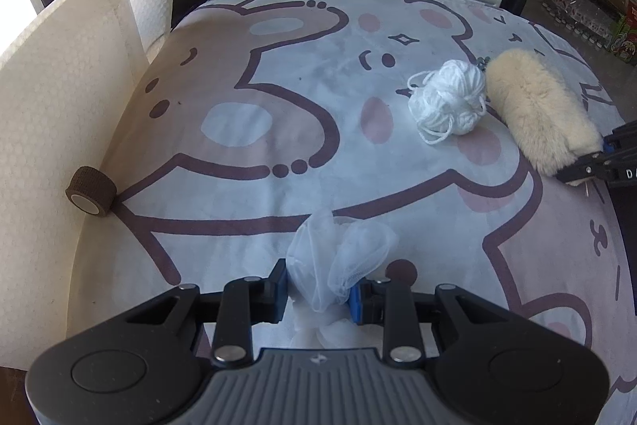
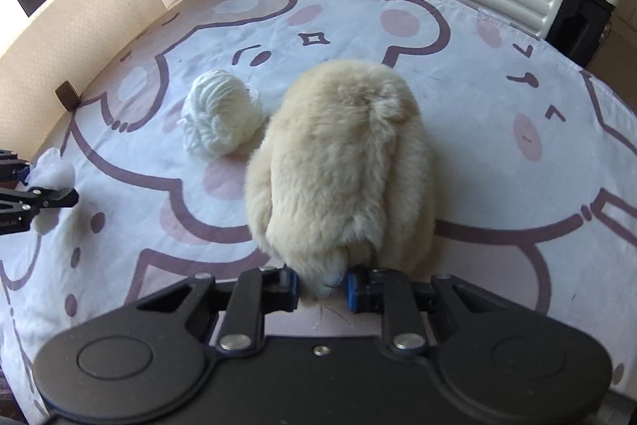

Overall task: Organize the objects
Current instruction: 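Grasp the mesh puff with the left tool while the right tool grasps the plush bunny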

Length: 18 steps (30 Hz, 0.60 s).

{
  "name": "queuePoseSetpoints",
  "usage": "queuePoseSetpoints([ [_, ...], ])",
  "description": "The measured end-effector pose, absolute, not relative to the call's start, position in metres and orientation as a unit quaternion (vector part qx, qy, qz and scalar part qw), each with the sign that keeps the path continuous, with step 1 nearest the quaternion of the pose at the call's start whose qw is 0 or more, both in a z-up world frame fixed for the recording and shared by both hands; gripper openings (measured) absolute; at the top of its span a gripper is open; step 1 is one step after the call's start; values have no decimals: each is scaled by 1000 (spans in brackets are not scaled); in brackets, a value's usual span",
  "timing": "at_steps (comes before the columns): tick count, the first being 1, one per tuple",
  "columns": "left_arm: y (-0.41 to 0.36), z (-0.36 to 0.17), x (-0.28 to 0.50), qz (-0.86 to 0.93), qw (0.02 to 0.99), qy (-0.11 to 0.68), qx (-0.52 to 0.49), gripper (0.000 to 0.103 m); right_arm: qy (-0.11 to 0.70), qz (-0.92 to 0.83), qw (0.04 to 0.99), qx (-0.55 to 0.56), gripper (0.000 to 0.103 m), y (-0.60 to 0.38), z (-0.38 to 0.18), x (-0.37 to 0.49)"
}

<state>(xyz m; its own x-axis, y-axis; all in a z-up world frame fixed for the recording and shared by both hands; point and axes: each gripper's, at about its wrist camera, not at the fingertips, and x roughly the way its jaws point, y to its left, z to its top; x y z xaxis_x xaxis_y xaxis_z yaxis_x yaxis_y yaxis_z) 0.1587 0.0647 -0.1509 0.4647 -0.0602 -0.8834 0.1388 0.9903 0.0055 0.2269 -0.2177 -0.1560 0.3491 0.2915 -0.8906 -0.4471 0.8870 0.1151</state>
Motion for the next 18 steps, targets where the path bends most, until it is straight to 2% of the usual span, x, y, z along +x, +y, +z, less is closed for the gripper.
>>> queuePoseSetpoints([
  [10,68,-159,151,-64,845,529,38,31,532,255,806,-42,20,-216,-156,137],
  [12,67,-162,150,-65,842,534,41,31,525,256,810,-57,23,-214,-154,121],
  [14,66,-164,149,-66,842,533,44,31,511,249,821,-55,38,-216,-152,111],
  [16,65,-163,149,-65,842,533,45,31,501,243,829,-56,58,-221,-145,104],
  [17,65,-164,149,-64,842,533,44,31,494,244,833,-54,61,-223,-139,102],
  [18,65,-164,148,-64,842,533,45,32,489,239,837,-55,73,-224,-133,100],
])
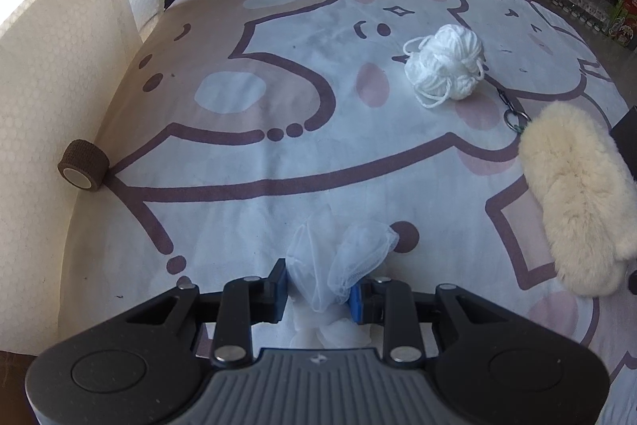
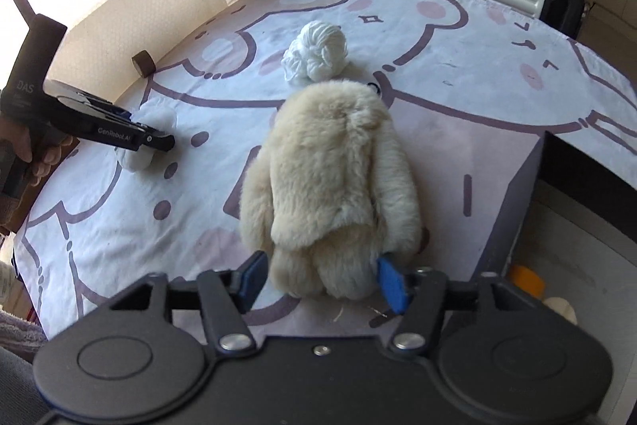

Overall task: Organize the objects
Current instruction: 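Grasp the mesh puff with the left tool while the right tool grasps the plush bunny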

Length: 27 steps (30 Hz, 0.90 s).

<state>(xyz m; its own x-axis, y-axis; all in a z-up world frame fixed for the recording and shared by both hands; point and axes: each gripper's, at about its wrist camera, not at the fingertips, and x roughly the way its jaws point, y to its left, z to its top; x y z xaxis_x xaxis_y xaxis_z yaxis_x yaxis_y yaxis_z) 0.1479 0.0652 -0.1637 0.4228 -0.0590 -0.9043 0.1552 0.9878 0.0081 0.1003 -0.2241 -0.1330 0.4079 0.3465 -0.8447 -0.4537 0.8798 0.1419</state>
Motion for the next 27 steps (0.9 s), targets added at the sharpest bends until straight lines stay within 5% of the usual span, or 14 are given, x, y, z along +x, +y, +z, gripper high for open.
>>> queuePoseSetpoints([
  [6,65,-162,145,-63,840,537,50,37,424,239,872,-58,98,-220,-93,107],
  [11,69,-160,139,-61,837,541,57,78,419,235,874,-72,102,-197,-105,137],
  [12,70,-159,138,-63,836,542,58,79,426,229,872,-72,103,-193,-111,142],
  [21,85,-157,133,-56,832,551,26,73,495,215,840,-61,103,-170,-151,166],
  [27,76,-158,134,-76,831,551,25,52,526,193,823,-92,103,-155,-166,171],
])
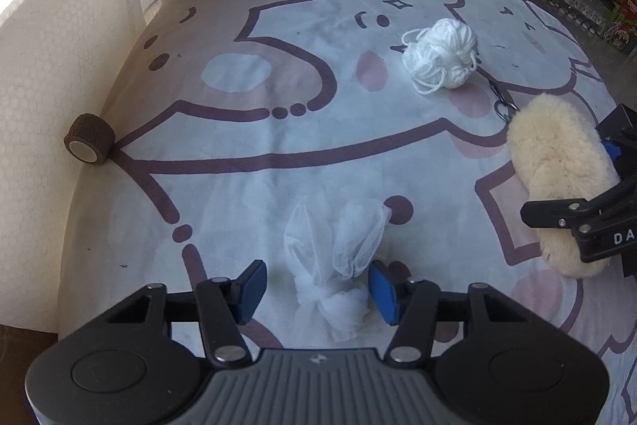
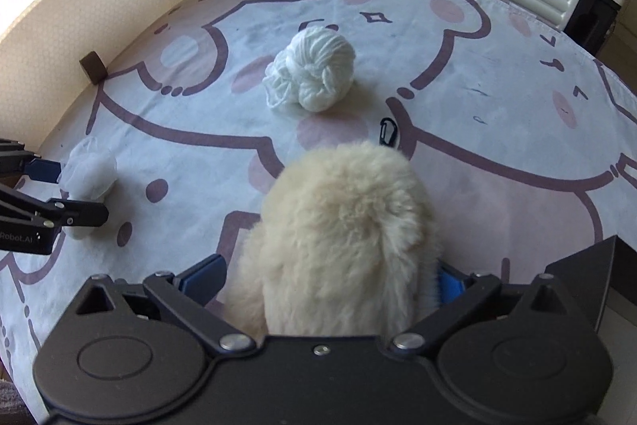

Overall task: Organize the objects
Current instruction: 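Grasp the mesh puff with the left tool while the right tool grasps the plush bunny, then lift and carry the mesh puff toward the black box while the right tool carries the bunny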

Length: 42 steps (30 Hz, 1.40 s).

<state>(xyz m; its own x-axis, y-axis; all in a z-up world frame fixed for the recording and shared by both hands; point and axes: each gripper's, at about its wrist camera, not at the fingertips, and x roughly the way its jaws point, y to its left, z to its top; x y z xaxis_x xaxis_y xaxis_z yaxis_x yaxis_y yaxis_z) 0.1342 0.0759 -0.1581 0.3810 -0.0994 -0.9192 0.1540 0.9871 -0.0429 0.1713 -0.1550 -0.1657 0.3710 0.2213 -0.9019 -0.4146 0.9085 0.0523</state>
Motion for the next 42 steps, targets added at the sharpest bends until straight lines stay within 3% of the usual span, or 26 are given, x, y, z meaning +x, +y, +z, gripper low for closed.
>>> queuePoseSetpoints([
  [2,75,-161,134,-80,824,560,26,41,534,183,819,-98,101,-153,-170,173],
  [4,77,-162,134,-76,821,565,20,36,537,175,818,-111,86,-151,-173,173],
  [6,81,-162,135,-69,822,566,9,34,536,174,819,-109,84,-153,-174,173],
  [12,82,-159,133,-66,824,563,-4,30,535,175,820,-104,59,-156,-168,173],
  [16,80,-154,130,-68,829,555,-10,29,532,175,823,-100,51,-157,-167,170],
  [27,69,-126,121,-65,848,526,-6,29,508,194,835,-83,48,-158,-135,151],
  [42,37,-49,102,-69,880,471,-5,29,459,173,869,-73,48,-172,-59,124],
])
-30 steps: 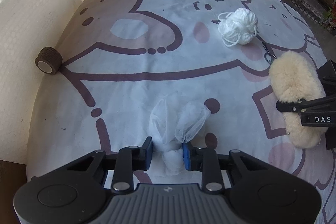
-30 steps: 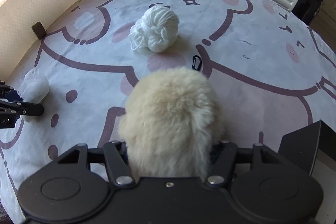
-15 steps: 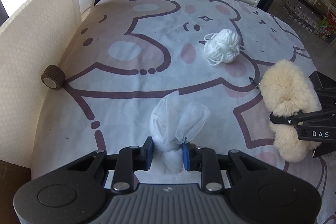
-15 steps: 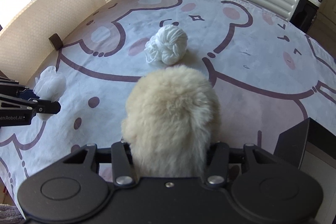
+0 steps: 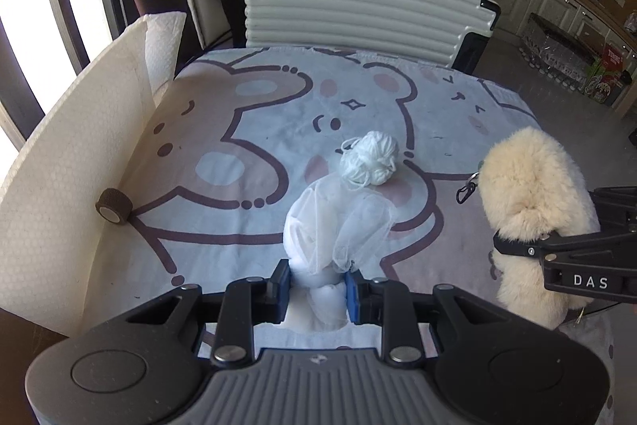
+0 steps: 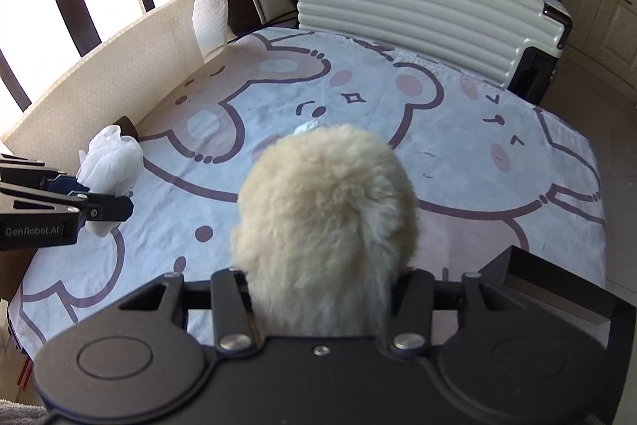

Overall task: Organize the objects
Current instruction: 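Lift and carry the mesh puff toward the black box while the right tool carries the bunny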

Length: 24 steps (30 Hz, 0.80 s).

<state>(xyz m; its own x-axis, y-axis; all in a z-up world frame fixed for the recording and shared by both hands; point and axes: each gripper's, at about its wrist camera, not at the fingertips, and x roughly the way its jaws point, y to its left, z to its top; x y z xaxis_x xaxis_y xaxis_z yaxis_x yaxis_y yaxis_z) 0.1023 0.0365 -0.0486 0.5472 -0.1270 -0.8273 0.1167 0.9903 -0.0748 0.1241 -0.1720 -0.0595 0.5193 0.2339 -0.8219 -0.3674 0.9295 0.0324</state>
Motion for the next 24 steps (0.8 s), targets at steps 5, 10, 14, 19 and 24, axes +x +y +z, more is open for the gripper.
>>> queuePoseSetpoints([
  [5,23,-30,94,-72,885,460,-3,29,444,155,880,-68,48,-185,-34,116],
  [10,10,-16,90,-72,888,455,-5,29,433,134,890,-55,48,-198,-14,109],
  [14,1,-6,85,-65,892,448,1,29,424,126,896,-45,49,-206,-3,101],
  [19,-6,-1,85,-59,892,448,-1,29,419,104,902,-32,49,-218,1,92],
  [24,-13,-6,86,-63,891,449,0,29,421,92,902,-26,49,-226,-7,86],
])
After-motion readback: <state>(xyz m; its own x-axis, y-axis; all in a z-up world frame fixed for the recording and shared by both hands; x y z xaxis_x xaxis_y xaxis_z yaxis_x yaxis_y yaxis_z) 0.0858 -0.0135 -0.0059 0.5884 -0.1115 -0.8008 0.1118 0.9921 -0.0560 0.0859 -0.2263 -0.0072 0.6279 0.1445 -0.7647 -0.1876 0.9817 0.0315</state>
